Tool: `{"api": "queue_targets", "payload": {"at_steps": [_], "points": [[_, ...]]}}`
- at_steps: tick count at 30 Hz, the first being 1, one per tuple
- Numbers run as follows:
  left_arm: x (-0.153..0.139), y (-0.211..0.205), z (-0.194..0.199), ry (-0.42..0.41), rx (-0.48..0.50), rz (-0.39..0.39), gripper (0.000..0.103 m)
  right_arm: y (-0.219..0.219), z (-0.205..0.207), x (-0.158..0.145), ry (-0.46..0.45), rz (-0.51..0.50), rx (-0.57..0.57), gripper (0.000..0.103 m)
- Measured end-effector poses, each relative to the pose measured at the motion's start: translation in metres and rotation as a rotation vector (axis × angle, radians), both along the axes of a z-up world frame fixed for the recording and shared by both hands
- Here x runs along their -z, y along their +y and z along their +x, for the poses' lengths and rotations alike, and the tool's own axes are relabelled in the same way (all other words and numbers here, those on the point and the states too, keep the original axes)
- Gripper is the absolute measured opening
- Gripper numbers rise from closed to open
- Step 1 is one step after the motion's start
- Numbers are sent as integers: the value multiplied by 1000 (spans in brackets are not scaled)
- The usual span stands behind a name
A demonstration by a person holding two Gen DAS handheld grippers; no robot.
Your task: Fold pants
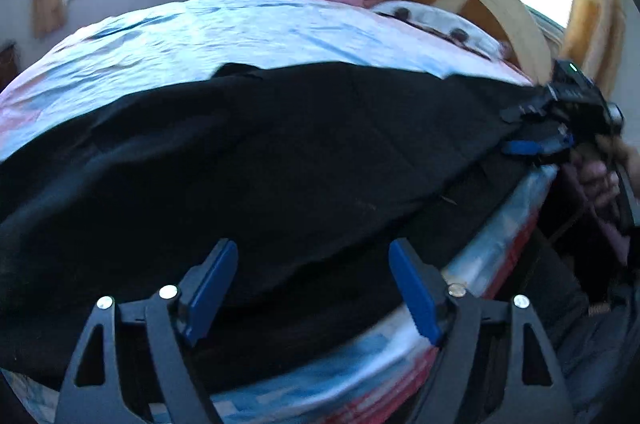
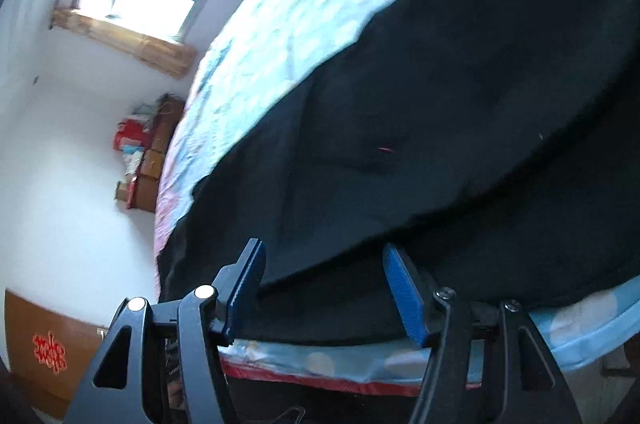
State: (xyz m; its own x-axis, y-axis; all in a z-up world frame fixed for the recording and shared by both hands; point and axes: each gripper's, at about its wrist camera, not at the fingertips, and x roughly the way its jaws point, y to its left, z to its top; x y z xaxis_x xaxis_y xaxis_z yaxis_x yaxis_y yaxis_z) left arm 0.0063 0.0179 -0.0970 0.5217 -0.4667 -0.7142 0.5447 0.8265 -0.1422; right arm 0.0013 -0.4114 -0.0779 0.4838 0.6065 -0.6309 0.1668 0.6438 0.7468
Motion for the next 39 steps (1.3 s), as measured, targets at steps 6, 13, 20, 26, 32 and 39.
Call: {"api": "queue_targets", "payload": {"at_steps": [6, 13, 20, 26, 32, 39], "points": [[4, -11, 3, -58, 13, 106, 69, 2, 5, 0, -6, 0, 33, 47], [2, -20, -3, -80, 80, 163, 17, -4, 14, 14, -14, 25, 30, 4], [-9, -2, -8, -29, 98, 68, 8, -3, -4, -11, -88, 51, -13, 3], [-5, 4, -23, -5, 136, 75, 5, -4, -25, -16, -82, 7, -52, 3], [-2, 14, -31, 19, 138, 50, 5, 1, -28, 13, 7, -14, -96, 3], [-38, 40, -33, -42, 92, 0, 13, -15, -41, -27, 15, -189, -217, 14]]}}
